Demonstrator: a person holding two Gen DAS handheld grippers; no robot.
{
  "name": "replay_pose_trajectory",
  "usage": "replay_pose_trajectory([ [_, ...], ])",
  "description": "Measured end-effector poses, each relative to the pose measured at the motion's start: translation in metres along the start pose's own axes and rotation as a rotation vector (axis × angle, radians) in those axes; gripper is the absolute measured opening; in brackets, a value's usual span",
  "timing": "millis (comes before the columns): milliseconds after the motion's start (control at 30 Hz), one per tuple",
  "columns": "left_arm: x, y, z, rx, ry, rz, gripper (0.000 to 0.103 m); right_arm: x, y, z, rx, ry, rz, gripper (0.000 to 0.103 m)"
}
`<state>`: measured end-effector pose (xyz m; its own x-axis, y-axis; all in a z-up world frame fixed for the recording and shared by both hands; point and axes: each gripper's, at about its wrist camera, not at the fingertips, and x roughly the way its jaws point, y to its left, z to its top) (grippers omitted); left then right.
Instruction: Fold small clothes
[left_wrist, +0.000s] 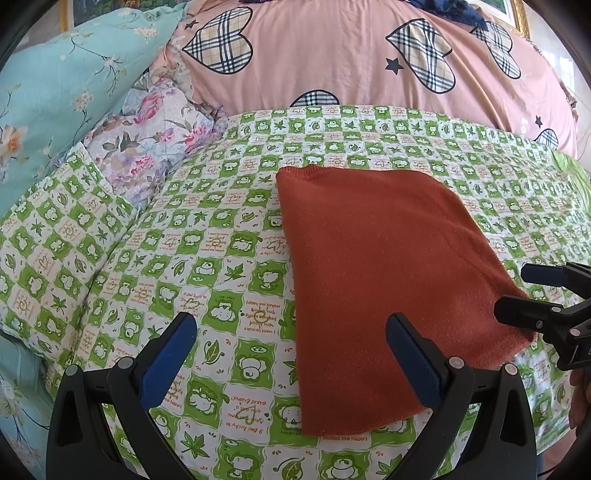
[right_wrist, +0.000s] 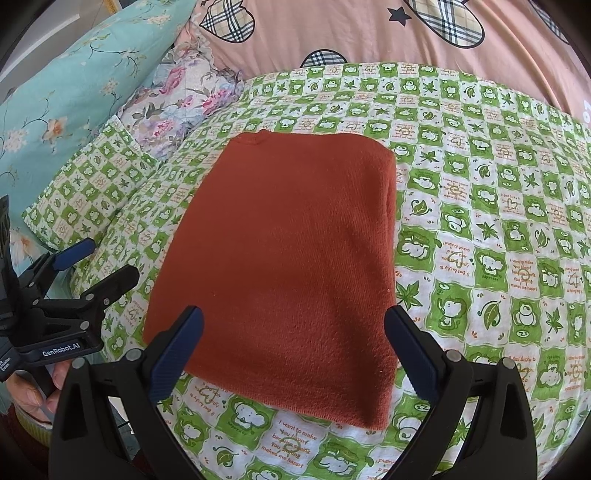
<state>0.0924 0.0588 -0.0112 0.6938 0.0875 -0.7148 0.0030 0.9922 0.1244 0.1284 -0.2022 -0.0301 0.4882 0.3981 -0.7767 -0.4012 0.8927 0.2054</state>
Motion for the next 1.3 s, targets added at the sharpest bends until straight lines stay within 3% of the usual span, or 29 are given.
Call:
replay_pose_trajectory([
  [1300,0.007,0.005,0.015,-0.003,-0.011,-0.020,0.102,-0.001,-0.003,0.009,0.003,-0.016,-0.009,0.098],
])
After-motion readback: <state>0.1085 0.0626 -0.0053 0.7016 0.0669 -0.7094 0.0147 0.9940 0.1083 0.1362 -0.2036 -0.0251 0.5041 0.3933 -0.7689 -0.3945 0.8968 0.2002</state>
